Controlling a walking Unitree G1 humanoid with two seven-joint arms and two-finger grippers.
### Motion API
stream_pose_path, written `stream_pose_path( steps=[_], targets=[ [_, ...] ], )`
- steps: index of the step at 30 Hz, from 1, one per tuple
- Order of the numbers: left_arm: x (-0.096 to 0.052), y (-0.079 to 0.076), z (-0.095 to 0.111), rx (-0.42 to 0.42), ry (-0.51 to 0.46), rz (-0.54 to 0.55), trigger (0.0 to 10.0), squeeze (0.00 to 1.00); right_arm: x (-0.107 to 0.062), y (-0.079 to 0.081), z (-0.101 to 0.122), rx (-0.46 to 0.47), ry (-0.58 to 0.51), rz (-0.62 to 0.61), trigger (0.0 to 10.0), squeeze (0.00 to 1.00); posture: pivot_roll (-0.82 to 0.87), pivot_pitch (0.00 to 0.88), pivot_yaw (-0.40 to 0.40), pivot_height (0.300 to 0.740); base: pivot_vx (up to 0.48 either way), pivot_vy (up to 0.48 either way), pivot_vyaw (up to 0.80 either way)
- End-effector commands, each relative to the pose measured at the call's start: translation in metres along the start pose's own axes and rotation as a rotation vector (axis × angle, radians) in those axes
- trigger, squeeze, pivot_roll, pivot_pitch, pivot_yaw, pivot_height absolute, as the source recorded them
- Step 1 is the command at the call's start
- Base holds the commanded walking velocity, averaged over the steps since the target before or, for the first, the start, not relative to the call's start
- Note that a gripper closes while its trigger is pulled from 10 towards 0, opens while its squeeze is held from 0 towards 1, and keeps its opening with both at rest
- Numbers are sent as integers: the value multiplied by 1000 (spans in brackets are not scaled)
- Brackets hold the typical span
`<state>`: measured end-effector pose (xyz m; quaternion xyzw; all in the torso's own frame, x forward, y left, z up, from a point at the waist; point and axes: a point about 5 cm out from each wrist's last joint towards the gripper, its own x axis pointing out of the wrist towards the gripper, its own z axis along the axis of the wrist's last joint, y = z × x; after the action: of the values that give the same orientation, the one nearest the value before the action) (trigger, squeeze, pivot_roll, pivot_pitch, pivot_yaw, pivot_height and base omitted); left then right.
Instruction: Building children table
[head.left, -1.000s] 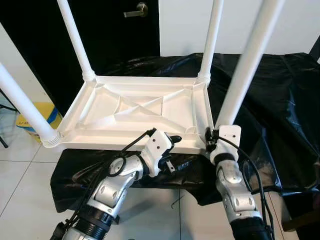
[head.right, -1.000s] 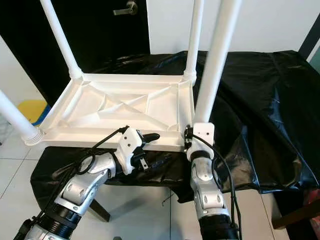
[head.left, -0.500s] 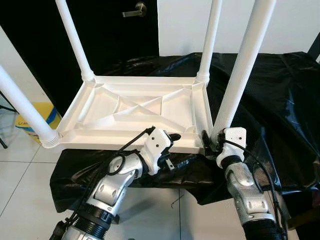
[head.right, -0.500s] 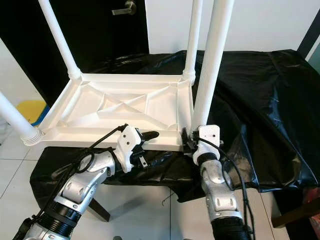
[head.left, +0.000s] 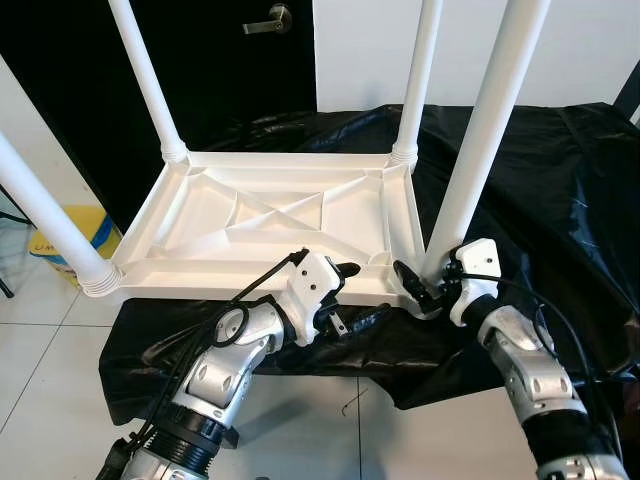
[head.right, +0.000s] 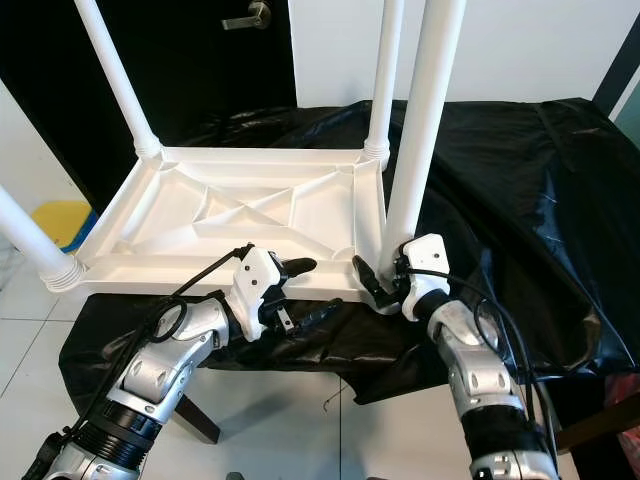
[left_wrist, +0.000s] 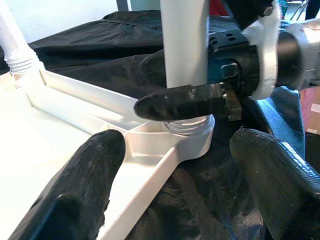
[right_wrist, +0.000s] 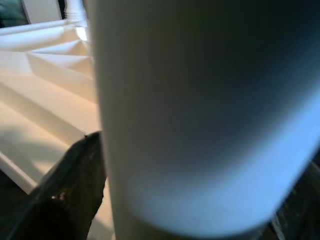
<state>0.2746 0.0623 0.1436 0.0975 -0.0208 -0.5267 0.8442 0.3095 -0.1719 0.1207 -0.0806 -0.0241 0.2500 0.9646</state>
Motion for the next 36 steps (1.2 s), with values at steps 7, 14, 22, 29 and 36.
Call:
stream_pose_path(
  steps=[7,14,22,29,36],
  targets=[
    [-1,4,-2,0,9,27,10000,0,4,0,-8,-27,42,77,0,0,-103,5,6,740,0,0,0],
    [-4,4,-3,-3,9,39,10000,0,4,0,-13,-34,61,107,0,0,-96,6,0,740,0,0,0],
    [-4,3,-3,-7,6,39,10000,0,1,5,-22,-37,88,32,10000,0,-103,10,-4,740,0,0,0],
    [-3,3,-3,-7,6,34,10000,0,1,6,-25,-49,101,-64,10000,0,-113,7,-1,740,0,0,0],
    [-1,3,-3,-8,5,22,10000,0,-1,10,-28,1,116,-244,10000,0,-119,4,2,740,0,0,0]
  ],
)
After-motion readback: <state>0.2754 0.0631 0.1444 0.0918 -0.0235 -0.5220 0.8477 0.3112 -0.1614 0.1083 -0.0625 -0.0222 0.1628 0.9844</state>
